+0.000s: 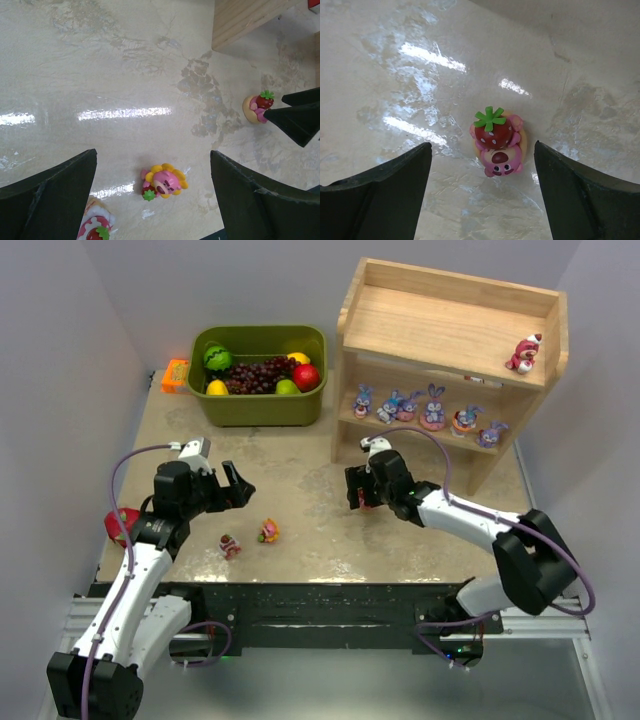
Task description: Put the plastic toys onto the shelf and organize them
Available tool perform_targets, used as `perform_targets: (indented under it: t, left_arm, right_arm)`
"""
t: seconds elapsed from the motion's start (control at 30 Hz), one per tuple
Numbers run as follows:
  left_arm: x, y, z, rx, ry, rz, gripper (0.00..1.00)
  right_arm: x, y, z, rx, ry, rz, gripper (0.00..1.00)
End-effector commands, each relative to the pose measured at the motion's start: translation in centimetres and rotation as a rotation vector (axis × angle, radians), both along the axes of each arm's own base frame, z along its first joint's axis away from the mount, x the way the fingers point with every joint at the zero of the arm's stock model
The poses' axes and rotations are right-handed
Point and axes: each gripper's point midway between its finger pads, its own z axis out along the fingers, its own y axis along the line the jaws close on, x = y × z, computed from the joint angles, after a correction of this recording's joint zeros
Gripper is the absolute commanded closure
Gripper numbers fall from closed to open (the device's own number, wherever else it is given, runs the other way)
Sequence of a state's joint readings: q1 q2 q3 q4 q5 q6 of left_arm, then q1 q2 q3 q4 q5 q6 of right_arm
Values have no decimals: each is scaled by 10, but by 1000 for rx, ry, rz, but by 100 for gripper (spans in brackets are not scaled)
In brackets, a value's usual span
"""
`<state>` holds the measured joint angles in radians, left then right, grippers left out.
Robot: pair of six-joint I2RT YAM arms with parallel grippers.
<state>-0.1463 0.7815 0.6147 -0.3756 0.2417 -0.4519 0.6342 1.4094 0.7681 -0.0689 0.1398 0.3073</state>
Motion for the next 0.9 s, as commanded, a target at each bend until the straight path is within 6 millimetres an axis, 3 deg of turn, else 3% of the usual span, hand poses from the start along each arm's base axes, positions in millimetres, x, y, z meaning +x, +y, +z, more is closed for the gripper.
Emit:
perform_targets:
  t: [0.0,0.27,0.47,0.5,0.6,0.63,0.7,0.77,0.8,0.87]
  left_arm:
    - [4,-1,9,10,-41,-12,1]
    - [3,1,8,16,-39,-5,0]
    - [3,1,8,17,-41,-4,0]
    - [3,1,9,17,-42,-4,0]
    - [3,1,9,15,-42,-3,1]
    - [3,1,8,15,-40,-3,0]
    - [2,2,9,16,-43,-2,0]
    - [2,2,8,15,-41,-1,0]
    - [2,2,8,15,-41,-1,1]
    - [2,2,9,13,-44,0,1]
  right_arm:
    - [14,3,-14,-30,-9,-16,16]
    - [14,-4,-47,-68,60,-99,33]
    - [14,-6,-44,-71,61,-108,65]
    - [12,-8,-43,-78,66,-110,81]
    - [8,-8,-24,-65,60,-102,100]
    - [10,-5,-3,-33,28,-92,100]
    - [1,-2,16,-10,39,-54,100]
    - [2,2,63,52,-32,-27,100]
    - [-5,-1,75,53,-29,-17,100]
    - [-9,1,127,123,-105,12,100]
